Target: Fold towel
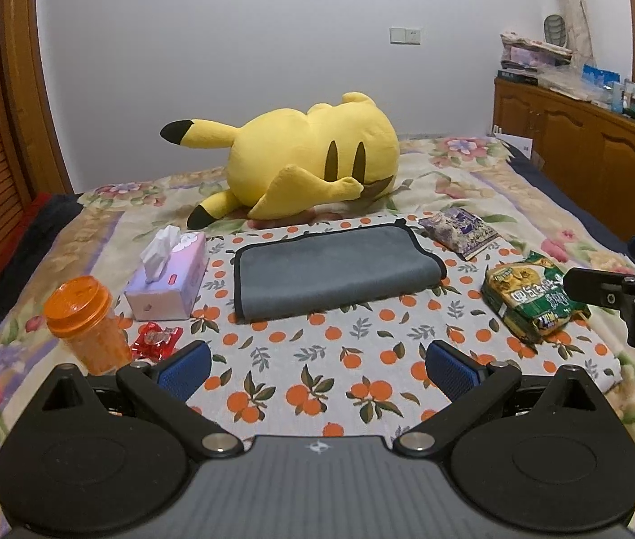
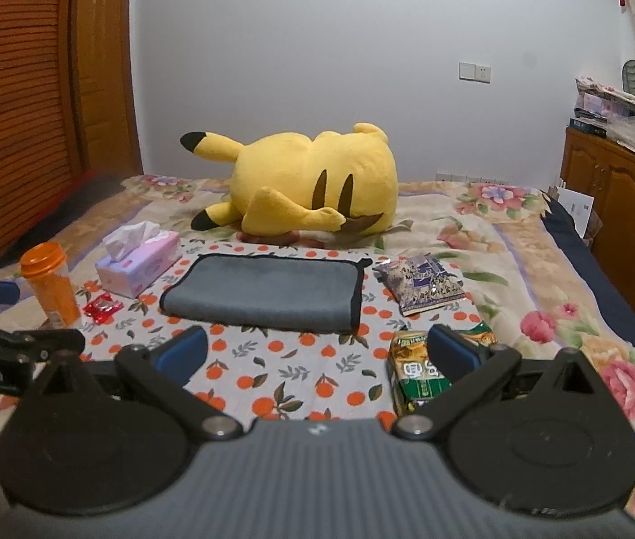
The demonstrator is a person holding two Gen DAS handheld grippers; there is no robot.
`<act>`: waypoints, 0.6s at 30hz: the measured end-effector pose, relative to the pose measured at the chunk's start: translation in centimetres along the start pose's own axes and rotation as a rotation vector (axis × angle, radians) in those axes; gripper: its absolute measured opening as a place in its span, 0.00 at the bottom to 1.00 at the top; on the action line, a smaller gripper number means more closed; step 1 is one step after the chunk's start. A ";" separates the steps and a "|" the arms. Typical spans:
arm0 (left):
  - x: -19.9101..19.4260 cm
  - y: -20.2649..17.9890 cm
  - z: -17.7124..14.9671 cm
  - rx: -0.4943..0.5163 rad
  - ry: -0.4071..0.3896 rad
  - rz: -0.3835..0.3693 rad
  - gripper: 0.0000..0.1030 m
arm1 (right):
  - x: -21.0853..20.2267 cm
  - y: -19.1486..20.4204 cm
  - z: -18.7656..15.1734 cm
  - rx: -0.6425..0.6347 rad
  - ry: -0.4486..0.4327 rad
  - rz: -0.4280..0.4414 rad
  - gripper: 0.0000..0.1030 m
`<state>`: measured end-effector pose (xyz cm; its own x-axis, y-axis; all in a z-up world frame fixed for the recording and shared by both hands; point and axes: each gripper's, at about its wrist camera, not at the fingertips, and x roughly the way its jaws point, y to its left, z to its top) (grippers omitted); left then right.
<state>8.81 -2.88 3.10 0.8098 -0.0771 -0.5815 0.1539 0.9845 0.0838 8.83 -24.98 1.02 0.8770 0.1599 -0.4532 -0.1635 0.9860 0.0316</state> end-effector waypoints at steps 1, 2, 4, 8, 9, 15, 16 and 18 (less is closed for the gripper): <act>-0.2 0.0 -0.2 0.000 0.001 0.001 1.00 | -0.2 0.1 -0.2 0.002 0.000 0.001 1.00; -0.3 0.1 -0.4 -0.002 0.002 0.001 1.00 | -0.4 0.1 -0.3 0.003 0.001 0.001 1.00; -0.6 0.1 -0.8 -0.005 0.002 0.000 1.00 | -0.7 0.3 -0.6 0.004 0.003 0.003 1.00; -1.0 0.3 -1.8 -0.012 0.010 0.003 1.00 | -1.3 0.7 -1.4 0.004 0.007 0.006 1.00; -1.0 0.3 -2.0 -0.012 0.015 0.005 1.00 | -1.4 0.8 -1.6 0.007 0.009 0.008 1.00; -0.9 0.5 -3.5 -0.017 0.035 0.017 1.00 | -1.7 1.2 -3.0 0.021 0.029 0.015 1.00; -0.9 0.5 -3.8 -0.017 0.038 0.017 1.00 | -1.7 1.2 -3.3 0.022 0.033 0.016 1.00; -0.9 0.6 -4.2 -0.017 0.045 0.018 1.00 | -1.8 1.2 -3.6 0.025 0.037 0.016 1.00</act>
<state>5.78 -1.58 0.23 0.7858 -0.0527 -0.6162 0.1300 0.9882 0.0813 5.41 -24.23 -1.34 0.8568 0.1738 -0.4854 -0.1654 0.9844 0.0606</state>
